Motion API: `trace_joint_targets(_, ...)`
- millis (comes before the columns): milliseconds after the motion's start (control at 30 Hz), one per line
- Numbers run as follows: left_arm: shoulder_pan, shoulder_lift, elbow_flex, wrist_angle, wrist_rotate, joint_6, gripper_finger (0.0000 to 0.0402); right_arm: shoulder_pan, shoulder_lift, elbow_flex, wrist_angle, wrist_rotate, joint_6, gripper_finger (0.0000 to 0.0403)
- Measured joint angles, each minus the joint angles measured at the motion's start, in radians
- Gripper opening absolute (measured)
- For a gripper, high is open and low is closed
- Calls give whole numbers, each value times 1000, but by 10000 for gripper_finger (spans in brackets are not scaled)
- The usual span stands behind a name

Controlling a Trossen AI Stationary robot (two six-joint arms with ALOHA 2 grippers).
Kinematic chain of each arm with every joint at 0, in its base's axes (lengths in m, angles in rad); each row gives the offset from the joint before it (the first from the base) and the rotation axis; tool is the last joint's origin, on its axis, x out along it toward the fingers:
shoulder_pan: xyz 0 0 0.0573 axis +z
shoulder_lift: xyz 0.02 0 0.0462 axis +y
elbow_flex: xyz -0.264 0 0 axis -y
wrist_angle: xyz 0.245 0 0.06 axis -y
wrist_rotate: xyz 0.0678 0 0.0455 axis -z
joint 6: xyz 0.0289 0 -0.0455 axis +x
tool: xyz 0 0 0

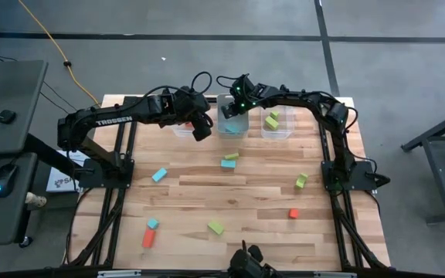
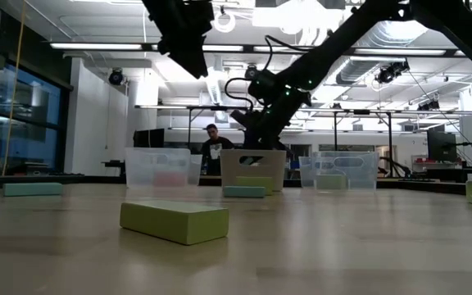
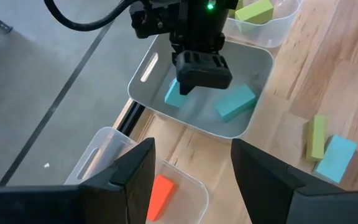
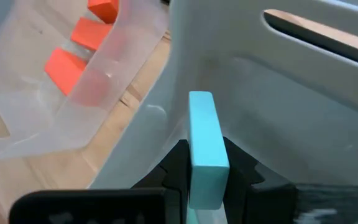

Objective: Sort & place blocks by color
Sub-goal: Put the blue block into the grey bin

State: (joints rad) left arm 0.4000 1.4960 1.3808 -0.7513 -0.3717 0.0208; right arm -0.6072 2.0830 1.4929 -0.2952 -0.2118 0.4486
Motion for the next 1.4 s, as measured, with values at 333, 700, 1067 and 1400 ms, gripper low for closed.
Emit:
trace_joint_targets(333, 1, 0, 0, 1, 1, 9, 188, 0, 7, 0, -57, -9, 20, 42)
trace_joint_targets(700, 1, 0, 0, 1, 2, 9, 188, 1, 6, 0, -81, -4, -9, 58)
trace_joint_targets(1067, 1, 0, 0, 1, 2, 8, 188, 1, 6, 0, -81, 0, -38, 70)
trace_joint_targets(1400, 1, 0, 0, 1, 2, 8, 188, -6, 6, 0, -81, -2, -43, 71)
